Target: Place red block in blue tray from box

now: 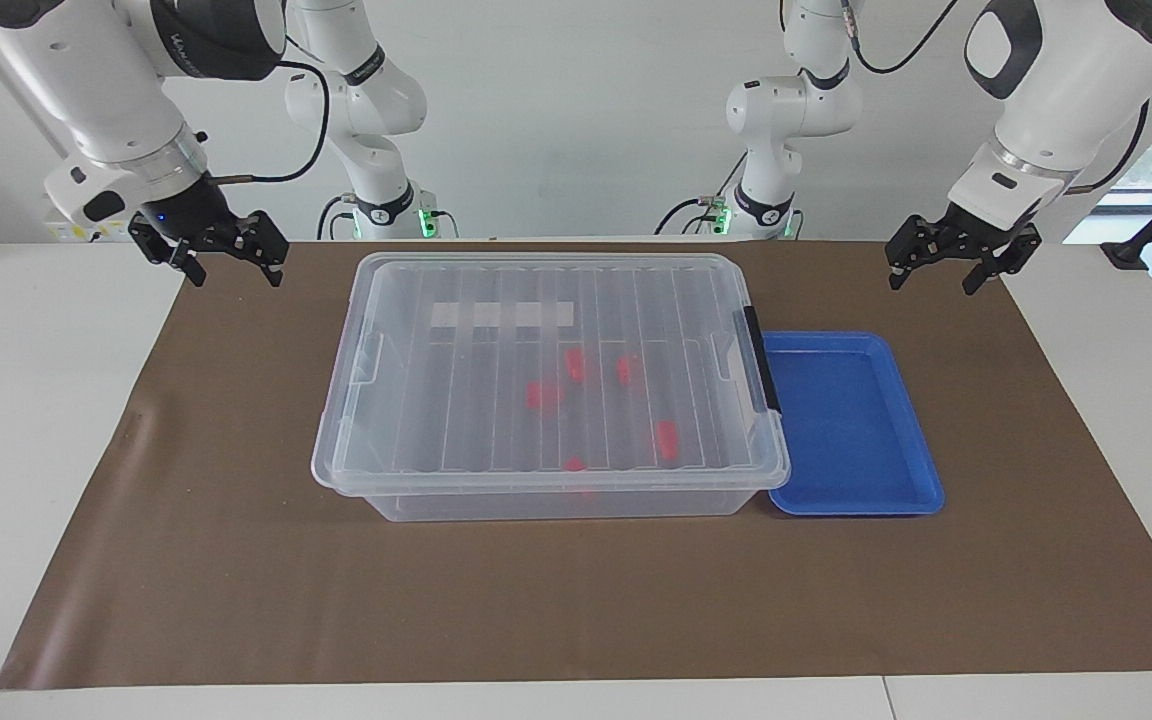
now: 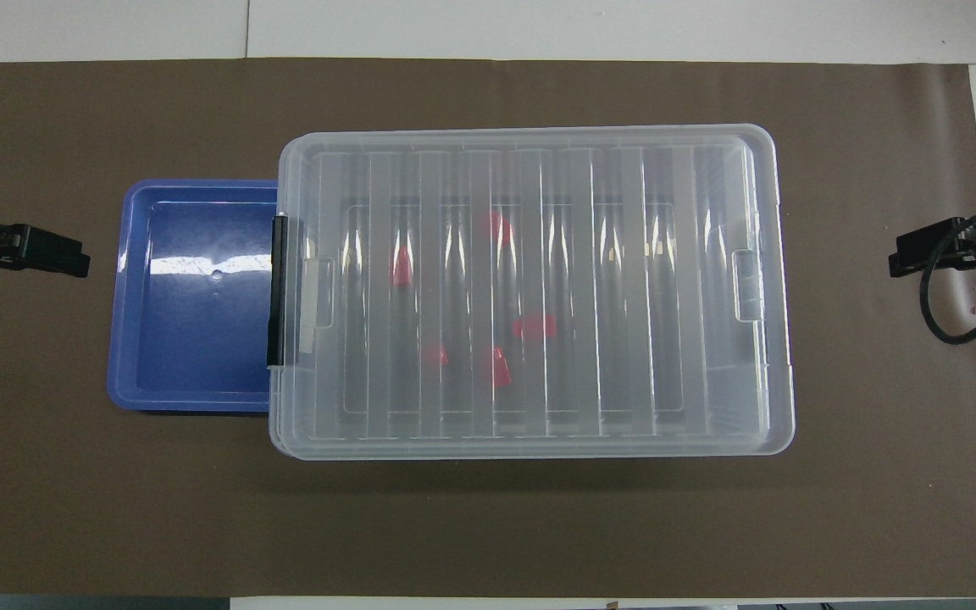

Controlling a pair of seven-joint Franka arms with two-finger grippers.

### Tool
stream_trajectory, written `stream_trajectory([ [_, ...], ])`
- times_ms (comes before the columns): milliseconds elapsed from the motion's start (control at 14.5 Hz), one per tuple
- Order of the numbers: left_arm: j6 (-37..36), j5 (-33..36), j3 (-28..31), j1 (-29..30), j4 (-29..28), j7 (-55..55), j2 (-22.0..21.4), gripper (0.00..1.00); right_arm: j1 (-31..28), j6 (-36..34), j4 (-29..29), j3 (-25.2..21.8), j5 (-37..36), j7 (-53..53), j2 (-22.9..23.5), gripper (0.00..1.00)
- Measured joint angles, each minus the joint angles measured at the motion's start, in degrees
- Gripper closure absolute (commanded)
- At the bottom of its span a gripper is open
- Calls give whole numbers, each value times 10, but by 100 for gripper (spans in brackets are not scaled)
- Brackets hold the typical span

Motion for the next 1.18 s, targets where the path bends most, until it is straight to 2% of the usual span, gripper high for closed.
stream_trajectory([
  [484,0,0,0,0,0,0,0,0,0,2,0,0,0,0,0,0],
  [761,0,0,0,0,0,0,0,0,2,29,-3,4,1,6,0,0],
  [968,0,0,0,0,0,0,0,0,33,64,-14,17,1,51,4,0],
  [1176,0,0,0,0,0,0,0,0,77,107,-24,21,4,100,30,0],
])
